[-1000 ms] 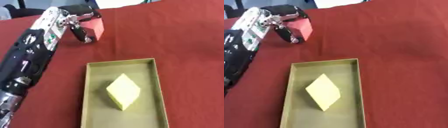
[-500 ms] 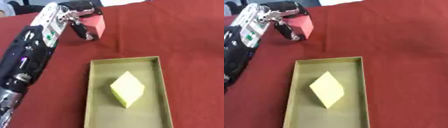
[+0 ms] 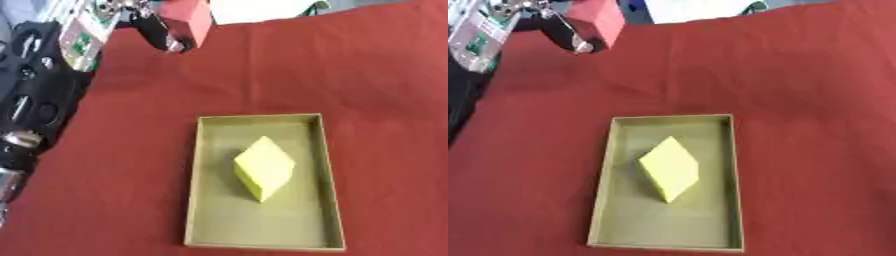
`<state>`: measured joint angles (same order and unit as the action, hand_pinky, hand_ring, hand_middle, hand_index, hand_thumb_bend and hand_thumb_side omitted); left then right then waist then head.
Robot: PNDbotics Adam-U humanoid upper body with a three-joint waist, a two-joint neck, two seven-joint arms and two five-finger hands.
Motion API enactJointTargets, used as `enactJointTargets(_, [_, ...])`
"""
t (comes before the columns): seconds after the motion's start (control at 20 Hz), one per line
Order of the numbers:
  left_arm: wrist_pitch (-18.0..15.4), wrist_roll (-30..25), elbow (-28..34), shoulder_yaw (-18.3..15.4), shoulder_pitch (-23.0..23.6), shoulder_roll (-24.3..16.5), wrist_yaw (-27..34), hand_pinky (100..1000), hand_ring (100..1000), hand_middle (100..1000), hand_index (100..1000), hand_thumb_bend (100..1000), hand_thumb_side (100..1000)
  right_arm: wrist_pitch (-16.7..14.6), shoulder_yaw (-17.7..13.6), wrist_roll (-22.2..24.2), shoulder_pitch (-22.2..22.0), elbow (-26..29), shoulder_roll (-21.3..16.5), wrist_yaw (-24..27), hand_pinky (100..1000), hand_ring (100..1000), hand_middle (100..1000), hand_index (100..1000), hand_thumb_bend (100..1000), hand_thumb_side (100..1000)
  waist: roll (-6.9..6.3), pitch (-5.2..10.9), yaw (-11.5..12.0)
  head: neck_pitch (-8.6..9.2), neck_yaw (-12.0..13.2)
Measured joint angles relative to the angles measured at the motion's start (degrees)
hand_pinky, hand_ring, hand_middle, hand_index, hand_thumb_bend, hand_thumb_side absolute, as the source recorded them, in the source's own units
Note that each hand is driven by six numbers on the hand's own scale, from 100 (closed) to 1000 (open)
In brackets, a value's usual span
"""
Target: Pick up objects on the table and place them in the box.
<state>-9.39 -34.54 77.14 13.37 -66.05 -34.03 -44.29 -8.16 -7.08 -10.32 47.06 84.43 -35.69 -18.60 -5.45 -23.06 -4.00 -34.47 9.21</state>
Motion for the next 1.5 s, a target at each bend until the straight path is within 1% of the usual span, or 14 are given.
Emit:
enactJointTargets(0.1, [0.7, 0.4, 4.3, 1.5, 1.4, -0.1, 3.5, 782, 711, 536, 705, 142, 100, 0.2, 0.0, 0.1, -0.6, 0.2, 0.3, 0.0, 738, 787, 602, 833, 100, 978, 0.08, 1.21, 1.0, -0.92, -0.7])
enactJointTargets(0.2, [1.8, 0.8, 9.7, 3.0, 3.0, -0.1, 7.4, 778, 706, 533, 704, 130, 100, 0.4, 0.0, 0.1, -1.1, 0.6, 0.6, -0.1, 738, 788, 603, 833, 100, 976, 0.23, 2.17, 1.9, -1.82, -1.5])
enactJointTargets(0.4, [4.9, 0.4, 21.2, 5.5, 6.5, 0.3, 13.3, 779, 709, 535, 710, 136, 100, 0.8, -0.1, 0.1, -1.9, 1.4, 1.1, -0.3, 738, 788, 609, 833, 100, 968, 0.60, 2.97, 3.5, -3.30, -2.7])
enactJointTargets(0.55, [7.0, -1.1, 29.2, 6.8, 8.4, 1.1, 14.7, 782, 715, 541, 715, 144, 100, 1.0, -0.3, -0.2, -2.3, 2.0, 1.3, -0.4, 739, 789, 615, 834, 100, 964, 0.79, 3.63, 4.2, -4.05, -3.5])
enactJointTargets(0.7, [8.4, -3.0, 34.3, 7.8, 9.5, 2.3, 15.0, 781, 716, 544, 715, 148, 100, 1.2, -0.4, -0.4, -2.3, 2.5, 1.6, -0.4, 739, 789, 618, 834, 100, 959, 1.24, 3.75, 4.5, -4.32, -4.2])
enactJointTargets(0.75, [8.6, -3.6, 35.2, 8.2, 9.7, 2.7, 15.0, 782, 719, 548, 717, 162, 100, 1.3, -0.5, -0.4, -2.4, 2.6, 1.6, -0.5, 739, 789, 619, 834, 100, 958, 1.32, 3.83, 4.5, -4.36, -4.3])
enactJointTargets(0.9, [8.4, -4.9, 36.4, 9.6, 10.5, 4.3, 14.1, 780, 720, 550, 717, 167, 100, 1.5, -0.9, -0.8, -2.9, 3.0, 1.6, -0.5, 739, 789, 620, 833, 100, 956, 1.31, 4.28, 5.1, -4.87, -4.7])
enactJointTargets(1.25, [8.7, -8.0, 36.6, 13.0, 14.1, 7.6, 9.3, 780, 726, 559, 720, 193, 100, 2.0, -1.4, -1.5, -3.8, 4.0, 1.6, -0.5, 735, 786, 618, 831, 100, 953, 1.30, 4.59, 6.3, -5.83, -4.8])
enactJointTargets(1.5, [8.1, -8.9, 33.1, 15.1, 16.2, 9.1, 4.6, 780, 737, 569, 727, 231, 100, 2.3, -1.7, -1.9, -3.8, 4.7, 1.9, -0.5, 733, 784, 617, 829, 111, 952, 1.36, 4.65, 6.4, -5.84, -4.8])
